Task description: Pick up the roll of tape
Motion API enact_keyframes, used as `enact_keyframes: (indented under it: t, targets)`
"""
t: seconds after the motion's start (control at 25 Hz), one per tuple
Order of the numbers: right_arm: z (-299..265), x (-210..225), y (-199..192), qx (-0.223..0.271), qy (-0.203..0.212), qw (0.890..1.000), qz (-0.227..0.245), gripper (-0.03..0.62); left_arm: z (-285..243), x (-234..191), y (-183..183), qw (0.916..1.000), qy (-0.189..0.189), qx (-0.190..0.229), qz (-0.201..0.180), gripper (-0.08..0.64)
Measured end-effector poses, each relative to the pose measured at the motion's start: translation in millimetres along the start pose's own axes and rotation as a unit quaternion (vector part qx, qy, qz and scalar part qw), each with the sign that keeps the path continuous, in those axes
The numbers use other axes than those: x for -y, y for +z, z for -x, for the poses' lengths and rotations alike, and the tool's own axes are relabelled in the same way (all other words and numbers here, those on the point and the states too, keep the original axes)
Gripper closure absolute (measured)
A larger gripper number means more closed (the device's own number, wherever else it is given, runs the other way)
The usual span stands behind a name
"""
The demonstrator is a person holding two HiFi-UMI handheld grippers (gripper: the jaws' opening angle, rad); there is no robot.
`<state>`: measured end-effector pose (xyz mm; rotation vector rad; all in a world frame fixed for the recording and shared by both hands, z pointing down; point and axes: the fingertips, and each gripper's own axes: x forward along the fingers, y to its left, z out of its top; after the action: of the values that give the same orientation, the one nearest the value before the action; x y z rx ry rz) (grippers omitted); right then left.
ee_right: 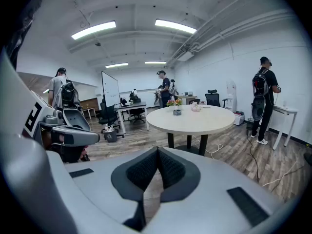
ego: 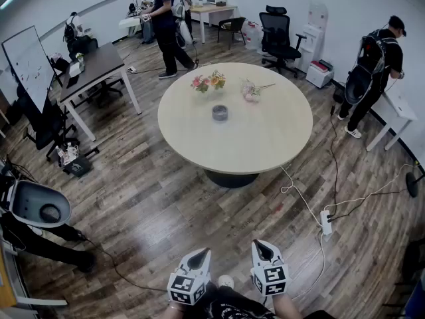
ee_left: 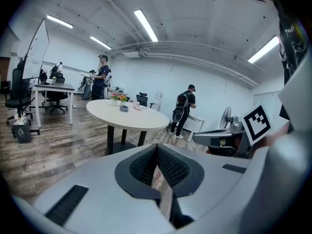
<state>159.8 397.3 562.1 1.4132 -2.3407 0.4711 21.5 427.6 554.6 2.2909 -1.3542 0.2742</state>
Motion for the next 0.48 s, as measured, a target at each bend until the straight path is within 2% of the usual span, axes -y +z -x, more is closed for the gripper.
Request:
enact_keyframes:
  t: [0.48]
  targets:
    - [7,-28,15,0.017,-0.009,1.0,0.007,0.586,25,-12,7,0.9999,-0.005,0.013,-0.007,0.54]
